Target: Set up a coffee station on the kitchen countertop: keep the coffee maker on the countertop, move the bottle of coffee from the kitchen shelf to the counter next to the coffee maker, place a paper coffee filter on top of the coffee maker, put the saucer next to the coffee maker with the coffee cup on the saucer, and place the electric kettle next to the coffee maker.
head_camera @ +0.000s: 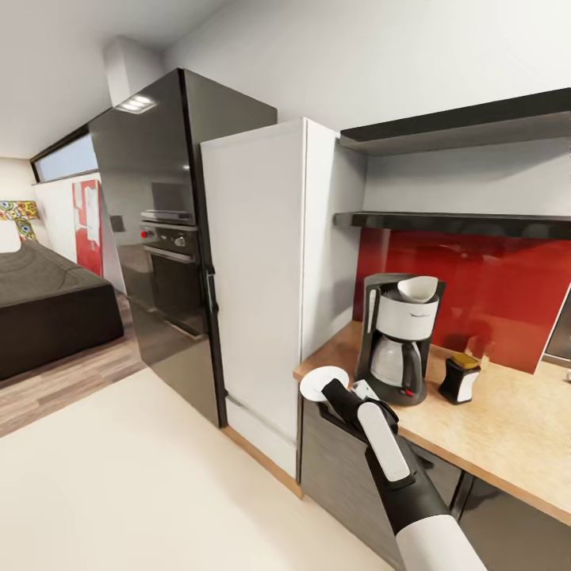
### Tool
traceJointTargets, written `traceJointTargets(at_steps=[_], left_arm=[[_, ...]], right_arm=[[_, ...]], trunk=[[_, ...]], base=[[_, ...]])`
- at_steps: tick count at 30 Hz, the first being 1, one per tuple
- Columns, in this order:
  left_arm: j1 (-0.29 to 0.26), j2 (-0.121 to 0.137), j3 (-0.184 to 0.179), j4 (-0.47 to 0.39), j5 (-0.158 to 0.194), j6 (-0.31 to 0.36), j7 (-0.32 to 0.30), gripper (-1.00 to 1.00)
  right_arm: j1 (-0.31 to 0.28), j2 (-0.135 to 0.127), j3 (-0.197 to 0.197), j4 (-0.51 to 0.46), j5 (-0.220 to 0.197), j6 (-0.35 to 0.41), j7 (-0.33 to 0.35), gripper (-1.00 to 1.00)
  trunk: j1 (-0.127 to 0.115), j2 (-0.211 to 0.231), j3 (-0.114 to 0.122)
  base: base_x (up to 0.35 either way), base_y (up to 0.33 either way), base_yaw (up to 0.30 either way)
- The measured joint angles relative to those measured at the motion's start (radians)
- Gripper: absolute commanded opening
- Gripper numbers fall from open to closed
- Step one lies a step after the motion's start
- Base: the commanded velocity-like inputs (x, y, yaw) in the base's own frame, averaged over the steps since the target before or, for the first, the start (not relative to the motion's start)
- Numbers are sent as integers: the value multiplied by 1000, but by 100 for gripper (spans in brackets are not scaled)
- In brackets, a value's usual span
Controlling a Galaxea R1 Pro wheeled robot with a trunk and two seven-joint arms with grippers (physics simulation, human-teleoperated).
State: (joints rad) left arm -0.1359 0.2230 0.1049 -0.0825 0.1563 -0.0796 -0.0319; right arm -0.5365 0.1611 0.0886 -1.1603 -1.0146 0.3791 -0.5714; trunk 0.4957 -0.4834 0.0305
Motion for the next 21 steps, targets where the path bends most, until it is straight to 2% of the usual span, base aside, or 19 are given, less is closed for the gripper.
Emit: traceJointTargets(at_steps=[4, 13, 16, 21], left_arm=[[0, 2, 0, 0, 0, -1, 0, 100], [0, 1, 0, 0, 0, -4, 0, 100], [0, 1, 0, 0, 0, -4, 0, 100], [0, 1, 1, 0, 0, -5, 0, 100]], right_arm=[[0, 0, 0, 12, -1, 1, 1, -100], [1, 0, 0, 27, -2, 1, 2, -100], [0, 0, 0, 27, -2, 1, 1, -100], [0, 0, 0, 28, -1, 1, 3, -100]], trunk=[[0, 0, 0], [0, 0, 0], [0, 0, 0], [0, 0, 0]], base=[[62, 72, -220], [159, 246, -263], [105, 99, -264], [12, 127, -95]])
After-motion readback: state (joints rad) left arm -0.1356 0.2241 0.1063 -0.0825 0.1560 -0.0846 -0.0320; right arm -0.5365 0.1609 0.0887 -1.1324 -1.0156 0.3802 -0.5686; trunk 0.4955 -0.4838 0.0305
